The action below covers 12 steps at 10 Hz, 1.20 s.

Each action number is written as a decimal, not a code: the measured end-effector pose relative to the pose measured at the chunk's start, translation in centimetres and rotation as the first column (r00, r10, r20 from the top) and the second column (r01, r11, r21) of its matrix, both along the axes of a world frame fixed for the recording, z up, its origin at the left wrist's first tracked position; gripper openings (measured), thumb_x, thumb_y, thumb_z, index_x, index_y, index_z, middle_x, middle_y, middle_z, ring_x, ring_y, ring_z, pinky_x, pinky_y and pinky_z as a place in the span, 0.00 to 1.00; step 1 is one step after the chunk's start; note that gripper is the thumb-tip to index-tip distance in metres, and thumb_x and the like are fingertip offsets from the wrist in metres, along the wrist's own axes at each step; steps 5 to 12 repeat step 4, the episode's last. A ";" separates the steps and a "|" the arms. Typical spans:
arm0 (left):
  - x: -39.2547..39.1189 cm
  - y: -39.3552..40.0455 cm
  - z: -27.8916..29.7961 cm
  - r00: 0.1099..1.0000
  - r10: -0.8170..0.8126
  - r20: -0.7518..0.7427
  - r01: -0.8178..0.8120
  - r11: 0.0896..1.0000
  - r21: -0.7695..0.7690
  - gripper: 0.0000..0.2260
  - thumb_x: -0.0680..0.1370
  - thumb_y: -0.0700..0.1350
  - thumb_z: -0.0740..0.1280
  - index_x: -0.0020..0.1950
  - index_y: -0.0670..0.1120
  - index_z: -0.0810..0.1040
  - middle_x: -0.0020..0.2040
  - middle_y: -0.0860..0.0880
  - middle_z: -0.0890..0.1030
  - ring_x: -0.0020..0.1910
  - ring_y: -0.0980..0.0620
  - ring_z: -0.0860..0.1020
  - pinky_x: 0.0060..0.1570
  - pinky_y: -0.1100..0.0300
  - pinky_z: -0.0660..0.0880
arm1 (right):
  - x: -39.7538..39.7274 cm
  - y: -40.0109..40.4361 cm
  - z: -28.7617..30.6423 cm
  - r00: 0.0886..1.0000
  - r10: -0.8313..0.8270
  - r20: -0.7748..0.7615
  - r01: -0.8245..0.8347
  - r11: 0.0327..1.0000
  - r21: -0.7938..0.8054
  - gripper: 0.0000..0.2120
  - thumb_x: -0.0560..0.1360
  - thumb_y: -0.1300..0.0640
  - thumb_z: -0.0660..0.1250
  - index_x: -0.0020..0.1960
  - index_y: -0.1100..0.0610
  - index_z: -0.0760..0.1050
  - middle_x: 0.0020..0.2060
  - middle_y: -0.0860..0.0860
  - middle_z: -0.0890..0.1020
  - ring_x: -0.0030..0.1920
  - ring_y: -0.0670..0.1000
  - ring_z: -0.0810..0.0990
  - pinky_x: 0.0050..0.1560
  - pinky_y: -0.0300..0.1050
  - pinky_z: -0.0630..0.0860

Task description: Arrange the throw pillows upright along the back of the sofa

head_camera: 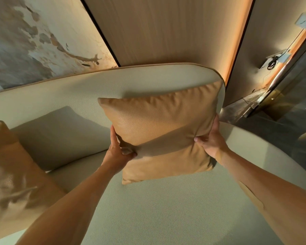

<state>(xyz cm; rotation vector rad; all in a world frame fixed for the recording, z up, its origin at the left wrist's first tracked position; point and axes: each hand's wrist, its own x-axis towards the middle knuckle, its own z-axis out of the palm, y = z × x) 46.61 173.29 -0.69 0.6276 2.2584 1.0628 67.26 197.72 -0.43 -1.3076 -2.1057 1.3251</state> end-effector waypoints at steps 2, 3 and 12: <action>1.0 -1.5 1.0 0.999 -0.011 -0.048 0.011 1.000 0.000 0.54 0.70 0.49 0.76 0.73 0.68 0.33 0.77 0.44 0.62 0.74 0.44 0.66 0.68 0.47 0.68 | 2.0 -2.4 1.6 0.948 0.069 0.309 -0.148 0.959 0.242 0.52 0.71 0.49 0.73 0.78 0.44 0.36 0.78 0.52 0.53 0.74 0.59 0.63 0.68 0.57 0.67; 1.6 -2.8 2.3 0.993 -0.009 -0.118 0.005 0.999 -0.031 0.53 0.71 0.51 0.75 0.75 0.64 0.35 0.79 0.46 0.59 0.75 0.45 0.63 0.68 0.49 0.67 | 2.2 -4.1 3.3 0.900 0.124 0.417 -0.274 0.907 0.321 0.52 0.70 0.43 0.72 0.77 0.42 0.36 0.79 0.52 0.50 0.75 0.61 0.59 0.66 0.60 0.69; 2.3 -5.2 5.0 0.968 -0.019 -0.249 0.001 0.998 -0.070 0.50 0.72 0.52 0.74 0.77 0.63 0.37 0.79 0.50 0.57 0.76 0.47 0.60 0.67 0.50 0.67 | 2.4 -6.4 5.6 0.843 0.156 0.515 -0.400 0.821 0.407 0.51 0.69 0.38 0.70 0.77 0.41 0.37 0.79 0.49 0.48 0.77 0.61 0.54 0.68 0.59 0.66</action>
